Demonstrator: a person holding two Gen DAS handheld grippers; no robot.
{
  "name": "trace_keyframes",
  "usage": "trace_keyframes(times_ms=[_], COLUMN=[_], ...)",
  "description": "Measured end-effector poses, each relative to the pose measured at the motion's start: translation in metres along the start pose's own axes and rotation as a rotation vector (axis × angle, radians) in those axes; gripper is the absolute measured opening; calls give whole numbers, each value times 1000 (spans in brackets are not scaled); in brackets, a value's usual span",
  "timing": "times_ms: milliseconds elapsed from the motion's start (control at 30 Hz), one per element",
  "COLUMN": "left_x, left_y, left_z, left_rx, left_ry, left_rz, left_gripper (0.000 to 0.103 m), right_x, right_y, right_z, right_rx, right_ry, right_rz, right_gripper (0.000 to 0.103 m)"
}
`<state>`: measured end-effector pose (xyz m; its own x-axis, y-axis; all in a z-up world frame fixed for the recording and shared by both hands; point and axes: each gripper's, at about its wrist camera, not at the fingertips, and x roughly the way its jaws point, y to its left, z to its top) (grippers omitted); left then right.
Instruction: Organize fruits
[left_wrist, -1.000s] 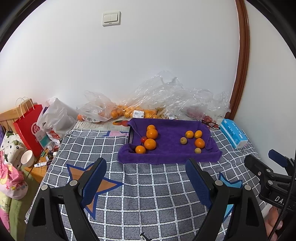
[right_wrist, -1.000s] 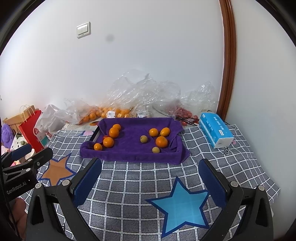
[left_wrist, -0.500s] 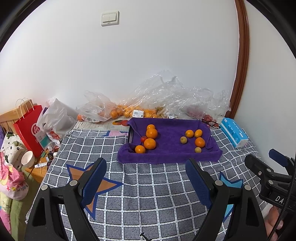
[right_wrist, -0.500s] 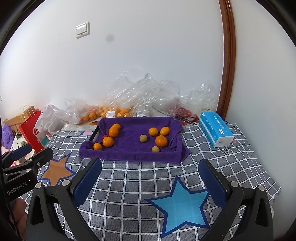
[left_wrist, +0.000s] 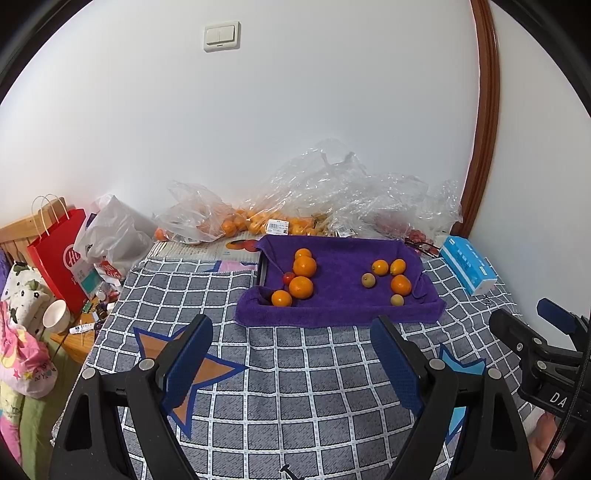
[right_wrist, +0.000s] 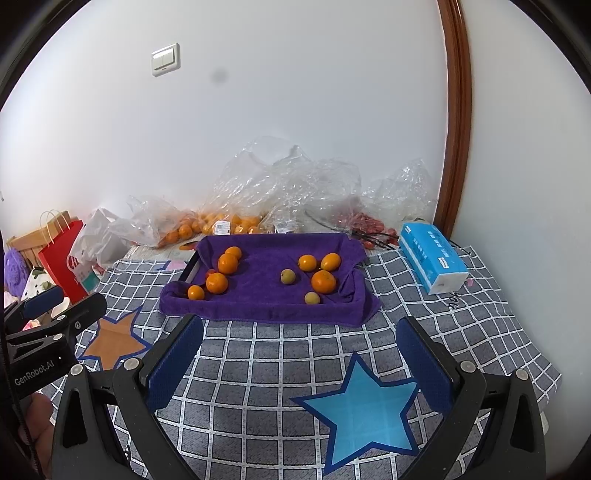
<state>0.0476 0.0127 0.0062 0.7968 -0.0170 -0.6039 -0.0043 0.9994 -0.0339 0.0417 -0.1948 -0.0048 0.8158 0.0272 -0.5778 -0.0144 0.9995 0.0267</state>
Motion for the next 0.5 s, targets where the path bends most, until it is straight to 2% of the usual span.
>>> trace_keyframes(times_ms=[500], left_x=[2], left_y=[3], left_z=[0], left_rx=[4], left_ry=[-2], left_rz=[12], left_gripper=[87], right_x=[2], right_y=[1], right_z=[1], right_rx=[1], right_ry=[1], right_rz=[3], right_gripper=[102])
